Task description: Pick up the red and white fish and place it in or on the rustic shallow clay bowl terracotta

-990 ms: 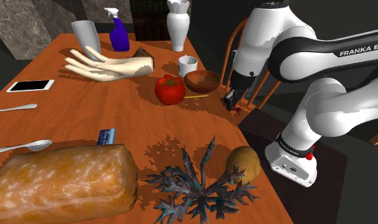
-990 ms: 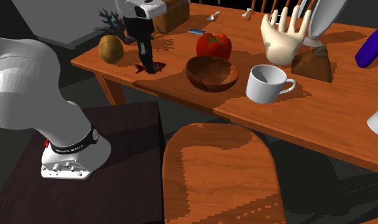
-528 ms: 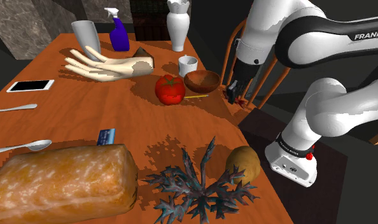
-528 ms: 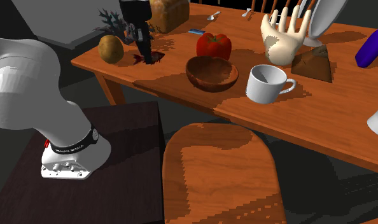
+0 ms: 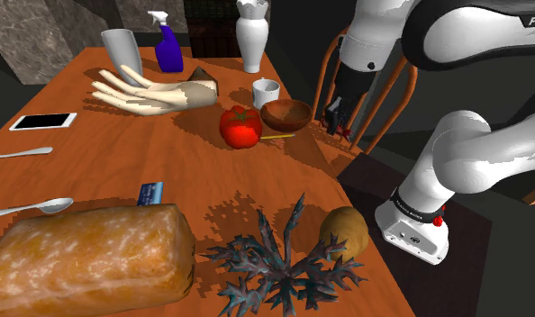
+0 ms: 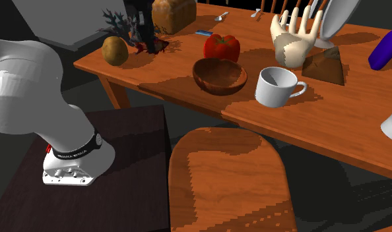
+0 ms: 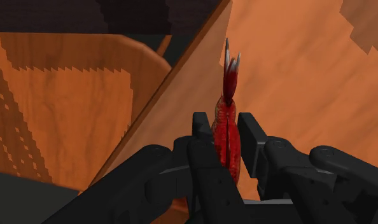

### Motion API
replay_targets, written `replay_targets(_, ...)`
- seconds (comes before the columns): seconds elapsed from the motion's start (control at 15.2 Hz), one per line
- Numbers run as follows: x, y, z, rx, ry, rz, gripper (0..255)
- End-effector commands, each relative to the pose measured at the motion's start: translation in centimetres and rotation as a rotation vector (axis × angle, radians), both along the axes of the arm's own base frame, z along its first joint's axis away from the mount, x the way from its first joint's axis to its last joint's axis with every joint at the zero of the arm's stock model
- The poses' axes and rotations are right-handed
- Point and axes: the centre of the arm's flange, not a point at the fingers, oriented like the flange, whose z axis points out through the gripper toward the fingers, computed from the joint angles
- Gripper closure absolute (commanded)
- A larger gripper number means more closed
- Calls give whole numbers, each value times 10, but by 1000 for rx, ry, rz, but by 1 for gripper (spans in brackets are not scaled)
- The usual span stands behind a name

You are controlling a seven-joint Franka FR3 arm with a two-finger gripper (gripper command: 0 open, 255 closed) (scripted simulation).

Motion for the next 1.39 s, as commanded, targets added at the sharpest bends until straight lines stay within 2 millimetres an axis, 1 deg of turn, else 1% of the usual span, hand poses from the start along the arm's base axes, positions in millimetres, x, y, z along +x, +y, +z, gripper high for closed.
replay_targets(0.0,1,0,11,0,0,0,255)
replay_targets(0.26,1,0,32,0,0,0,255)
replay_targets(0.33,1,0,34,0,0,0,255)
replay_targets(1.32,192,-53,35,0,0,0,255)
